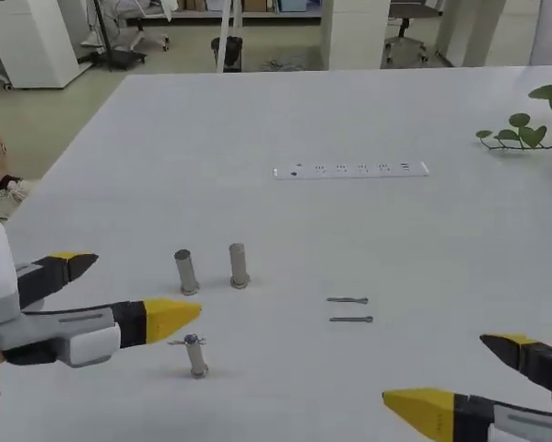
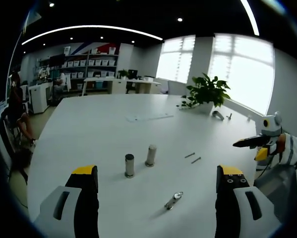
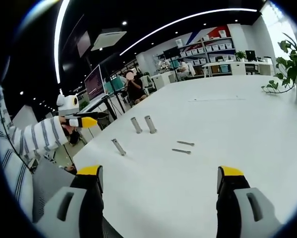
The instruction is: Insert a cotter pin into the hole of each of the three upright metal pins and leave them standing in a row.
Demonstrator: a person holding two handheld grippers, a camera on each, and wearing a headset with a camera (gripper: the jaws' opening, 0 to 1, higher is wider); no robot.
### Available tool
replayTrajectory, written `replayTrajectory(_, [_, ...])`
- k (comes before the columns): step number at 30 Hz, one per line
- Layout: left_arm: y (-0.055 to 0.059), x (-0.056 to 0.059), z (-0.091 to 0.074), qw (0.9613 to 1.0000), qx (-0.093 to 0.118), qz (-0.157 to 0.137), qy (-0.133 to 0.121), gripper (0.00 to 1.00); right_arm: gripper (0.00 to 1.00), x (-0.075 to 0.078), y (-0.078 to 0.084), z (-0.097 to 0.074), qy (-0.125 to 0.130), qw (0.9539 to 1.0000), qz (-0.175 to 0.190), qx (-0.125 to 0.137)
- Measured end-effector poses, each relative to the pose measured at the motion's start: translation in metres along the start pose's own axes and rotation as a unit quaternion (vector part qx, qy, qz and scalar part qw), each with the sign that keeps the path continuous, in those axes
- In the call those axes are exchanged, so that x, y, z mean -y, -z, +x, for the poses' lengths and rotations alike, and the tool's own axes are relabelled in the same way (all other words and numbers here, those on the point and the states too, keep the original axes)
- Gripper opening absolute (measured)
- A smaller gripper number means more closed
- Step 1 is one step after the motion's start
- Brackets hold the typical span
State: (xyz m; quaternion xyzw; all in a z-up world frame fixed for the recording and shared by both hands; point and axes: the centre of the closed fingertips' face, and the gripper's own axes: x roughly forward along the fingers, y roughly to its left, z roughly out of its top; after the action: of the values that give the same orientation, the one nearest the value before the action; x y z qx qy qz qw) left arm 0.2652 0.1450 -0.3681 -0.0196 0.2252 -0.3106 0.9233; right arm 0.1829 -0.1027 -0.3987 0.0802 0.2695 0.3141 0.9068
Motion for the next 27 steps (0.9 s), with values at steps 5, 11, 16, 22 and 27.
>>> replayTrajectory(5, [-0.004,-0.012,0.019,0.9998,-0.009,0.015,0.003,0.95,0.93,0.006,0.002,-0.002,0.006,1.0,0.0,-0.001])
replayTrajectory(11, [0.002,-0.027,0.041,0.9989,-0.025,0.038,0.009,0.85,0.92,0.009,0.006,-0.004,0.014,0.9999,-0.003,-0.006])
replayTrajectory(16, [0.014,-0.04,0.058,0.9977,-0.046,0.048,0.008,0.77,0.92,0.011,0.01,-0.006,0.024,0.9997,-0.001,-0.006])
replayTrajectory(22, [0.027,-0.052,0.076,0.9969,-0.06,0.047,0.017,0.64,0.91,0.02,0.026,-0.009,0.04,0.9988,0.0,-0.029])
replayTrajectory(27, [0.031,-0.047,0.081,0.9972,-0.06,0.039,0.023,0.53,0.91,0.024,0.03,-0.011,0.047,0.9984,0.008,-0.03])
